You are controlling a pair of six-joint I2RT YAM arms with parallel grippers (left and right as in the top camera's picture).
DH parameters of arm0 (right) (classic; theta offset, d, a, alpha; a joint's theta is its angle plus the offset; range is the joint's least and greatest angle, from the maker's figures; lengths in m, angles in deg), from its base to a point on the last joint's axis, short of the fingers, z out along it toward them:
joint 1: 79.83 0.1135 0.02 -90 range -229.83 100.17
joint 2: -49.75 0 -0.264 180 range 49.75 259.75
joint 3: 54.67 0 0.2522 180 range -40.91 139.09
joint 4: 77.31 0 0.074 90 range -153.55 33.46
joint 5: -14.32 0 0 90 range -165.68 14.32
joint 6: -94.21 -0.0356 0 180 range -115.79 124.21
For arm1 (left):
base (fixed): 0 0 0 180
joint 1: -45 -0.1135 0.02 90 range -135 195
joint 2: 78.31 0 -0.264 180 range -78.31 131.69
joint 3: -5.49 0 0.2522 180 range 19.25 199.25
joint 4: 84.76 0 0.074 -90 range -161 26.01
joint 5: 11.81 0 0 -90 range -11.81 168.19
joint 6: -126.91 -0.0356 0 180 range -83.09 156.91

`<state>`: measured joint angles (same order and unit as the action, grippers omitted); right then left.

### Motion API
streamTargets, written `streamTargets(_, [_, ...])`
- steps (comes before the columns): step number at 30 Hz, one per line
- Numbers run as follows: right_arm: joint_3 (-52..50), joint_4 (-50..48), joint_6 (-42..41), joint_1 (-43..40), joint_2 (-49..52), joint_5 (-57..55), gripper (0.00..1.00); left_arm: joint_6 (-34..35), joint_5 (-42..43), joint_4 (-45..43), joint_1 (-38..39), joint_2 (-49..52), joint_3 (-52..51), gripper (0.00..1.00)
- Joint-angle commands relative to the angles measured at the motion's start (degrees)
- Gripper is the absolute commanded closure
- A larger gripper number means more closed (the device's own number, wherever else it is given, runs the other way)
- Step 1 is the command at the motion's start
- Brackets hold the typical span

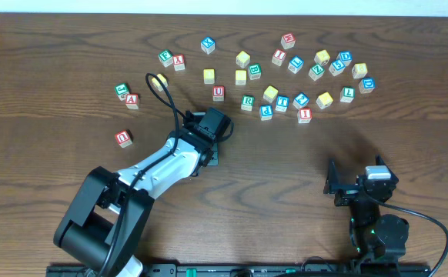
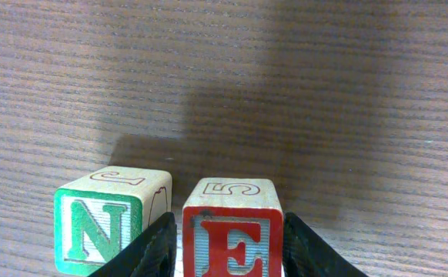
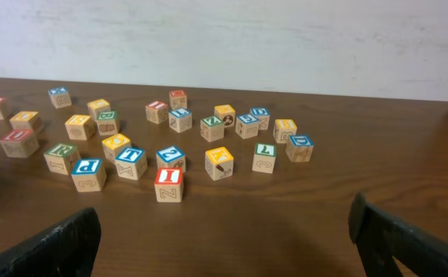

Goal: Spell out NEURIPS
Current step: 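Lower the red E block beside the N block and open the left gripper, then raise the left gripper and move it toward the red U block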

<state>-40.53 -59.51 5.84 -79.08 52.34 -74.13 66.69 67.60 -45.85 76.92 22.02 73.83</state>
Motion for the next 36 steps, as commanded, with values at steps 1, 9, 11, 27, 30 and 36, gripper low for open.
streamTargets(1, [0.0,0.3,-1.0,-0.3,-0.2,0.1,0.01,-0.6,0.0,0.2,-0.3,-1.9,-0.7,0.57])
streamTargets(9, [-0.1,0.3,-1.0,-0.3,-0.2,0.1,0.01,-0.6,0.0,0.2,-0.2,-4.1,-0.7,0.57])
streamTargets(11, [0.0,0.3,-1.0,-0.3,-0.2,0.1,0.01,-0.6,0.0,0.2,-0.2,-4.8,-0.7,0.57])
streamTargets(27, [0.0,0.3,-1.0,-0.3,-0.2,0.2,0.01,-2.4,0.0,1.6,-0.3,-16.2,-0.7,0.57])
streamTargets(30, [0.0,0.3,-1.0,-0.3,-0.2,0.1,0.01,-3.6,0.0,1.9,-0.3,-19.2,-0.7,0.56])
streamTargets(36, [0.0,0.3,-1.0,-0.3,-0.2,0.1,0.01,-4.3,-0.5,2.3,-0.3,-23.9,-0.7,0.56])
